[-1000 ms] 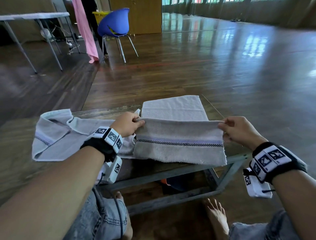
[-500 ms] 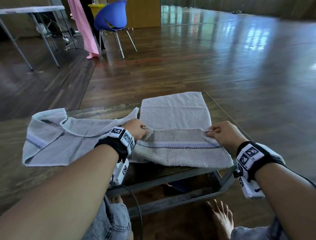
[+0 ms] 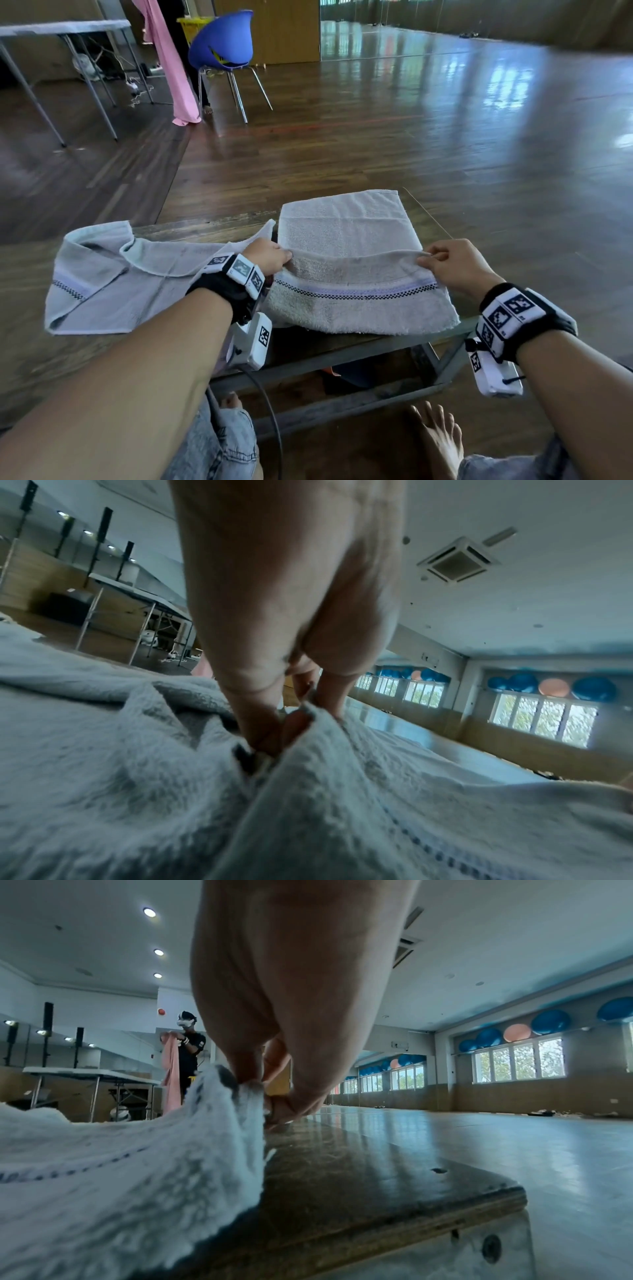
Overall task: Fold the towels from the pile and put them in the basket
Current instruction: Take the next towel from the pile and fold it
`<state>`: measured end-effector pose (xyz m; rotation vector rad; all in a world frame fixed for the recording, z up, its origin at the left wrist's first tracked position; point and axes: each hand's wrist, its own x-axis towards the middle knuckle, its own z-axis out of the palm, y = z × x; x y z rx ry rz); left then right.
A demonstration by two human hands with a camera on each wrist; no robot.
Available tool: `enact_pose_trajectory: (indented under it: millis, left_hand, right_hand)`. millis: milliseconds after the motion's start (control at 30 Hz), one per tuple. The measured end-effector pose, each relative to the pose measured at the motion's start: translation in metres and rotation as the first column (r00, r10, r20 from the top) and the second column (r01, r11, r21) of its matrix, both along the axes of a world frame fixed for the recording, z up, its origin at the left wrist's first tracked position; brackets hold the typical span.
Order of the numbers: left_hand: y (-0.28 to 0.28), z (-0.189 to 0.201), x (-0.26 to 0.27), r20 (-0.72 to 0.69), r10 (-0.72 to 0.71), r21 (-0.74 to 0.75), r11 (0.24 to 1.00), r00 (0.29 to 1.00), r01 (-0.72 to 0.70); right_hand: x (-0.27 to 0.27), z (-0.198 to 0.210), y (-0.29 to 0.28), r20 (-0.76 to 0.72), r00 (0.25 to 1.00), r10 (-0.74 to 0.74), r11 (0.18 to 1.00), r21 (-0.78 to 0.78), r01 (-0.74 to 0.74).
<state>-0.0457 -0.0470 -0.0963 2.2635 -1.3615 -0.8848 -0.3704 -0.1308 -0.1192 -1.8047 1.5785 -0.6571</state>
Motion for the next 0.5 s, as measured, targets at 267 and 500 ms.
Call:
enact_pose_trajectory:
  millis: [267, 500]
  left_hand:
    - [0.019, 0.012, 0.002, -0.053, -0.065, -0.076, 0.995, 0.997, 0.061]
    - [0.047, 0.042, 0.014, -0.400, -0.120, 0.365, 0.889, 0.909, 0.278]
  right_hand:
    - [-0.017, 0.010, 0.008, 0.007, 0.995, 0.102, 0.994, -0.031, -0.102]
    - [-0.055, 0.030, 0.009, -0.043, 0.901, 0.431, 0.852, 0.347, -0.391]
